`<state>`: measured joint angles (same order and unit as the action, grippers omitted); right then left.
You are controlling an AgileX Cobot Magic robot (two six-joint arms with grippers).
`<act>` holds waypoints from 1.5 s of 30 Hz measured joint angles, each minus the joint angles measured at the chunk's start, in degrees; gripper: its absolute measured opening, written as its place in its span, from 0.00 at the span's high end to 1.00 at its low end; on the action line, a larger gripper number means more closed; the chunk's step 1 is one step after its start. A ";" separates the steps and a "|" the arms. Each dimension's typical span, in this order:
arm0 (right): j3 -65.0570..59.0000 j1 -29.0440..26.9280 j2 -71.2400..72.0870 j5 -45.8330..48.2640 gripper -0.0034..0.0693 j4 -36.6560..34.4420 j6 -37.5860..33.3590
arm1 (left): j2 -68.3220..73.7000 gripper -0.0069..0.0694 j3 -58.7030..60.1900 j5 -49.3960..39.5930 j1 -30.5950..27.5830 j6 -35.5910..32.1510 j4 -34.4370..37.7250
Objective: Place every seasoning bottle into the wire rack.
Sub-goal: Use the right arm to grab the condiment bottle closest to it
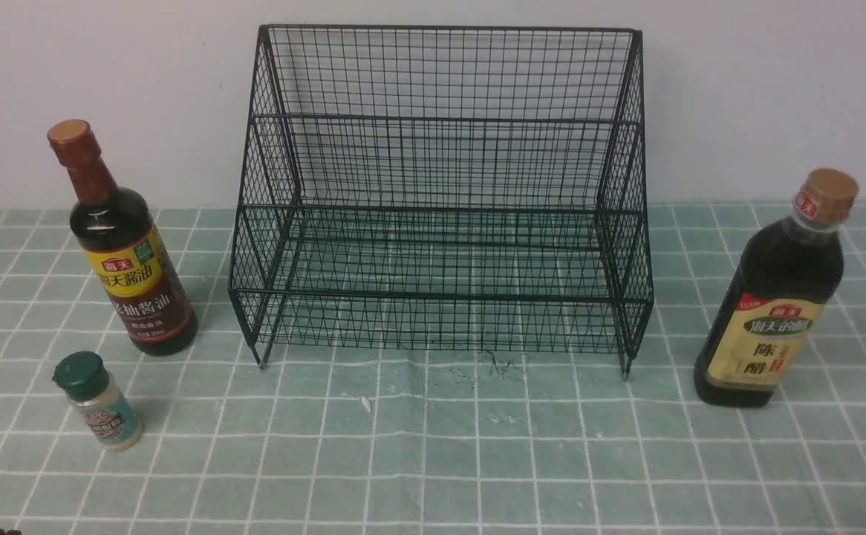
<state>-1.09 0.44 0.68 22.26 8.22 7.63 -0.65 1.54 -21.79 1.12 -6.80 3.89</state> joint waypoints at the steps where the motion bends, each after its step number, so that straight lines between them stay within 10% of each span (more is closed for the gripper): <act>1: 0.00 0.00 0.00 0.00 0.97 0.00 0.00 | 0.00 0.92 0.00 0.00 0.00 0.00 0.00; 45: -0.46 0.00 0.00 -9.42 0.97 -3.58 2.77 | 0.00 0.92 0.00 0.00 0.00 0.00 0.00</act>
<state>-1.55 0.44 0.68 12.84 4.64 10.40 -0.65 1.54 -21.79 1.12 -6.80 3.89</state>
